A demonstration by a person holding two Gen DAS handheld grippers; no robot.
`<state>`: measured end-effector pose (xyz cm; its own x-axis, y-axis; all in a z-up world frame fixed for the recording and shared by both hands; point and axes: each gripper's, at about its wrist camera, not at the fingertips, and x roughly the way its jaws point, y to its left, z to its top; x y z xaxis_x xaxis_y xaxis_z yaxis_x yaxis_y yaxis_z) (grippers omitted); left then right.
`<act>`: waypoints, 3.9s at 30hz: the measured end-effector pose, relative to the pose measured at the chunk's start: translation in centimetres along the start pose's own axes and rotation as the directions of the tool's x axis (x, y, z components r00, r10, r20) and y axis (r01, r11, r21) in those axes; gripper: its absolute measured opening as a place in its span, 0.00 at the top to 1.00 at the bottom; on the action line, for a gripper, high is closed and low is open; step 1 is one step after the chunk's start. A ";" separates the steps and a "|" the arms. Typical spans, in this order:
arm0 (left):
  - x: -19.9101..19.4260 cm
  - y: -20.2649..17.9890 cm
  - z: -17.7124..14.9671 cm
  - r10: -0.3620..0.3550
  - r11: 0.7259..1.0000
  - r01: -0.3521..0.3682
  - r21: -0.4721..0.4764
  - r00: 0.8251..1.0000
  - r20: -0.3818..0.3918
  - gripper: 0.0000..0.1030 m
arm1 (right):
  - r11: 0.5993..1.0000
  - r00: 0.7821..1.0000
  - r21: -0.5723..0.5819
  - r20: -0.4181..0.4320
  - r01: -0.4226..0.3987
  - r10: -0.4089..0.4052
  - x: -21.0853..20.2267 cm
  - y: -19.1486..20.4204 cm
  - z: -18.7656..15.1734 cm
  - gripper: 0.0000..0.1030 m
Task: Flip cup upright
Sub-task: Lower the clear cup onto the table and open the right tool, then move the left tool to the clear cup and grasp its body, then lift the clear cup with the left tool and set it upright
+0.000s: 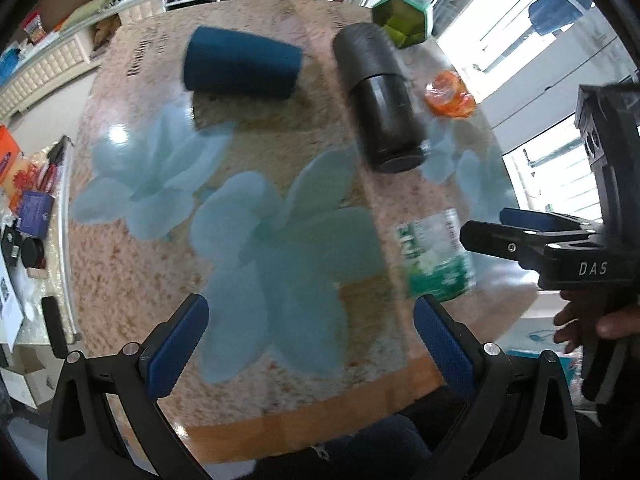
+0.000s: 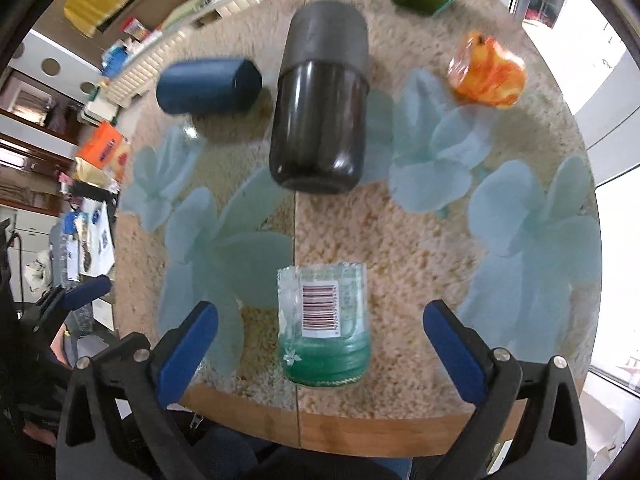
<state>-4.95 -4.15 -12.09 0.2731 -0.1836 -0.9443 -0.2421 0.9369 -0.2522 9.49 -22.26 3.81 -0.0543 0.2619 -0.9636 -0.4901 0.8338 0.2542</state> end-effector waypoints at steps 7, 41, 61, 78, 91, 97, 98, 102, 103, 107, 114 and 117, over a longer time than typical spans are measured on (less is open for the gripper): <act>0.4 -5.3 1.6 -0.028 0.999 0.027 -0.047 0.999 -0.032 0.00 | 0.999 0.998 0.019 0.029 -0.049 0.049 -2.0 -5.6 0.3 0.00; 14.8 -9.3 5.2 0.146 0.944 -0.234 -0.232 0.929 -0.341 0.18 | 0.960 0.970 0.158 -0.039 -0.231 0.240 -4.5 -25.4 -2.7 0.00; 10.0 -8.5 5.5 0.104 0.950 -0.154 -0.273 0.976 -0.190 0.39 | 0.955 0.964 0.136 0.005 -0.263 0.265 -5.5 -25.3 -1.9 0.00; 1.0 -6.8 3.3 0.228 0.954 -0.108 -0.281 0.867 0.442 0.38 | 0.980 0.980 -0.043 -0.054 -0.192 0.190 -4.4 -20.6 -1.6 0.00; 7.0 -7.3 -1.3 0.284 0.950 -0.149 -0.274 0.779 0.560 0.37 | 0.987 0.987 -0.067 -0.083 -0.143 0.138 -3.1 -20.9 -3.8 0.00; 8.6 -6.6 -2.4 0.309 0.944 -0.173 -0.281 0.762 0.569 0.37 | 0.984 0.984 -0.086 -0.109 -0.153 0.143 -2.3 -20.0 -5.0 0.00; 8.7 -6.7 -2.7 0.313 0.944 -0.179 -0.279 0.753 0.579 0.37 | 0.984 0.983 -0.092 -0.114 -0.152 0.141 -2.3 -19.9 -5.1 0.00; 9.0 -7.2 -2.9 0.330 0.942 -0.212 -0.260 0.723 0.608 0.36 | 0.984 0.985 -0.108 -0.117 -0.139 0.126 -2.1 -19.5 -5.5 0.00; 9.1 -7.2 -3.0 0.329 0.943 -0.214 -0.256 0.720 0.611 0.35 | 0.984 0.985 -0.106 -0.118 -0.141 0.128 -2.0 -19.5 -5.6 0.00; 10.0 -6.7 -3.0 0.328 0.941 -0.208 -0.267 0.754 0.569 0.34 | 0.985 0.982 -0.090 -0.126 -0.150 0.138 -1.7 -19.4 -5.9 0.00; 10.5 -6.5 -3.1 0.336 0.937 -0.220 -0.273 0.786 0.519 0.18 | 0.984 0.982 -0.082 -0.122 -0.157 0.147 -1.9 -19.5 -6.2 0.00; 10.5 -6.6 -3.0 0.307 0.946 -0.203 -0.254 0.815 0.492 0.11 | 0.981 0.980 -0.090 -0.122 -0.170 0.159 -2.0 -19.2 -6.1 0.00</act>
<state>-3.25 -13.19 -20.92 0.6063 0.2843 -0.7427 -0.5207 0.8478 -0.1005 13.66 -41.75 0.31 -0.2368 0.3299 -0.9138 -0.5496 0.7302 0.4060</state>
